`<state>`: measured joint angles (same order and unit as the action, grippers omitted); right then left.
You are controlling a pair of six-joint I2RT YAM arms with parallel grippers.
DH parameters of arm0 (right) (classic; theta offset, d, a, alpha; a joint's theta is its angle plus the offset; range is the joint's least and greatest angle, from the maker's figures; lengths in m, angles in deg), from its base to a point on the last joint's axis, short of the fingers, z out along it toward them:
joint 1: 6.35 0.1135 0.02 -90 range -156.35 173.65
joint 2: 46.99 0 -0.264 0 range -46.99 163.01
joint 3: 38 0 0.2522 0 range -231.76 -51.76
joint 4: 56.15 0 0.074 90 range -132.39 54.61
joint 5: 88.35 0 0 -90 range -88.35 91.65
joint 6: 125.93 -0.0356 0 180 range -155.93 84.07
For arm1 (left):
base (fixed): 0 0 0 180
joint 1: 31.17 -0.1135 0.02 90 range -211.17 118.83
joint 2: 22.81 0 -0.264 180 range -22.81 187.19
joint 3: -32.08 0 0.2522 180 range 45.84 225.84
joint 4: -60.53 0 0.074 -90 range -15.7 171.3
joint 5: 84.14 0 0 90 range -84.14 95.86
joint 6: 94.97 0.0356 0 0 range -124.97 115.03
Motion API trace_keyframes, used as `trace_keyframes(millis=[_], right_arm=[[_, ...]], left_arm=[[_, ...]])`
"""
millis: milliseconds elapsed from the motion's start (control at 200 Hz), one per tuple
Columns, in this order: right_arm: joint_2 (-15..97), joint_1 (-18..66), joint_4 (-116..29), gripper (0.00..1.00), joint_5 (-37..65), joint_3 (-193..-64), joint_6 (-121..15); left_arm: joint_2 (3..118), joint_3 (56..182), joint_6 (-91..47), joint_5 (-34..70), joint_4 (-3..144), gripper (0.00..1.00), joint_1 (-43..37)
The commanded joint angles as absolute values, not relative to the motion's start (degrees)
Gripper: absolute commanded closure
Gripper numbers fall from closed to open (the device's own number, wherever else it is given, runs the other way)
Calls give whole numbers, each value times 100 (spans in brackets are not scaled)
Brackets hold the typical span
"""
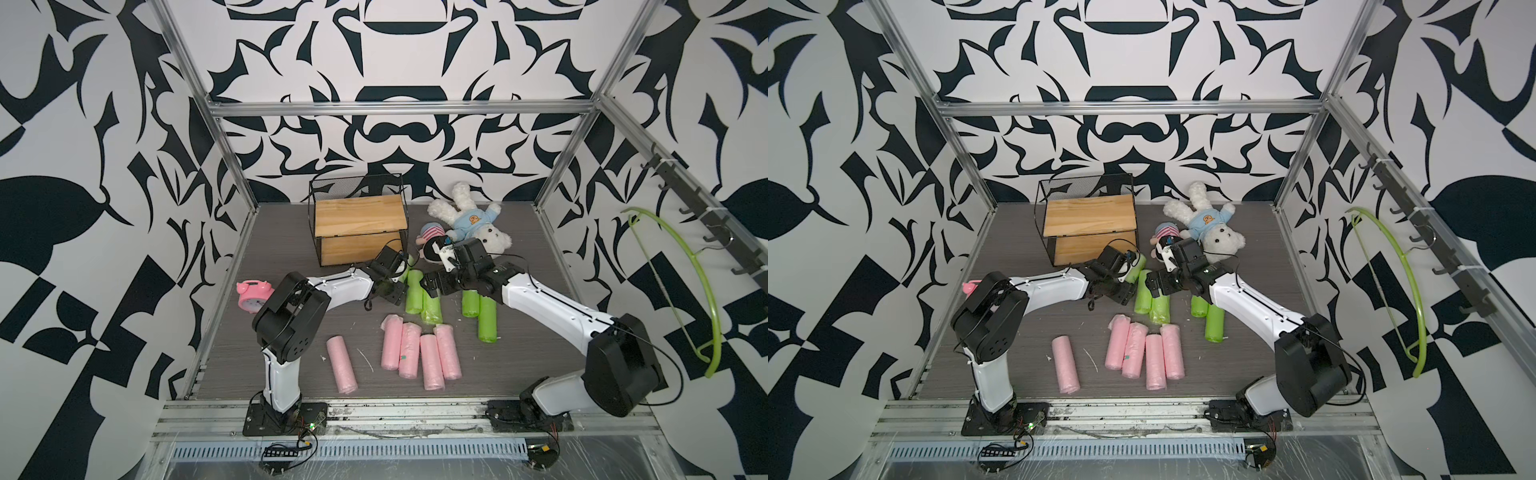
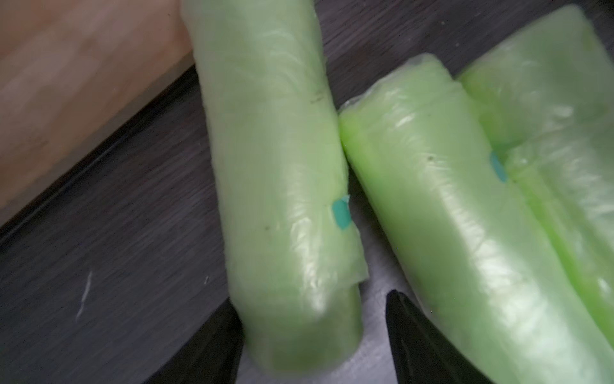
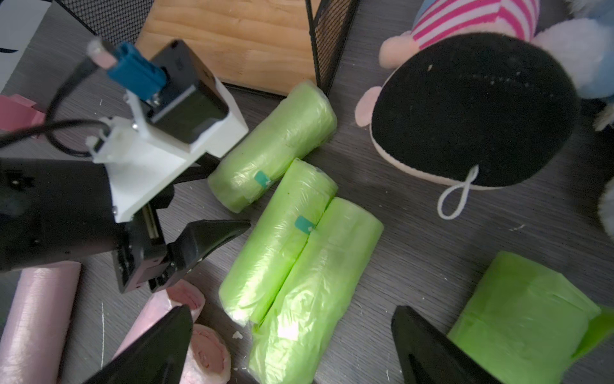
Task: Sort the rolls of trash bags by color and place them on the shelf
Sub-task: Pick up the roll of trash bags from the center of the board.
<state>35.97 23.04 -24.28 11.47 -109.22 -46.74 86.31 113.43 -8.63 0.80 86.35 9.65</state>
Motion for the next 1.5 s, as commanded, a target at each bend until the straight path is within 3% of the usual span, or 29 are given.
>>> trace_keyframes(millis=[0, 375, 405, 590, 715, 955, 1145, 1495], right_arm=[[3545, 2298, -2642, 0, 1198, -10925, -4753], [3471, 2288, -2590, 0, 1057, -10815, -4736], [3466, 2288, -2597, 0, 1056, -10810, -4735], [3408, 2285, -2576, 0, 1011, -10795, -4719], [3384, 2266, -2535, 0, 965, -10784, -4717], [3313, 2260, -2468, 0, 921, -10788, -4727], [3248, 2258, -2397, 0, 857, -10788, -4719], [2715, 2231, -2379, 0, 817, -10999, -4637]], left_arm=[[8807, 11494, -770, -2, 8463, 30, 961], [8278, 11106, -903, 108, 8159, 16, 961], [8305, 11127, -865, 19, 8126, 11, 961], [8681, 11419, -556, -223, 8079, 11, 961], [8938, 11644, -467, -214, 8111, 14, 961], [9143, 11767, -496, -99, 8053, 39, 961], [8681, 11434, -656, -69, 8089, 58, 961], [6539, 10688, -978, 352, 9094, 61, 972]])
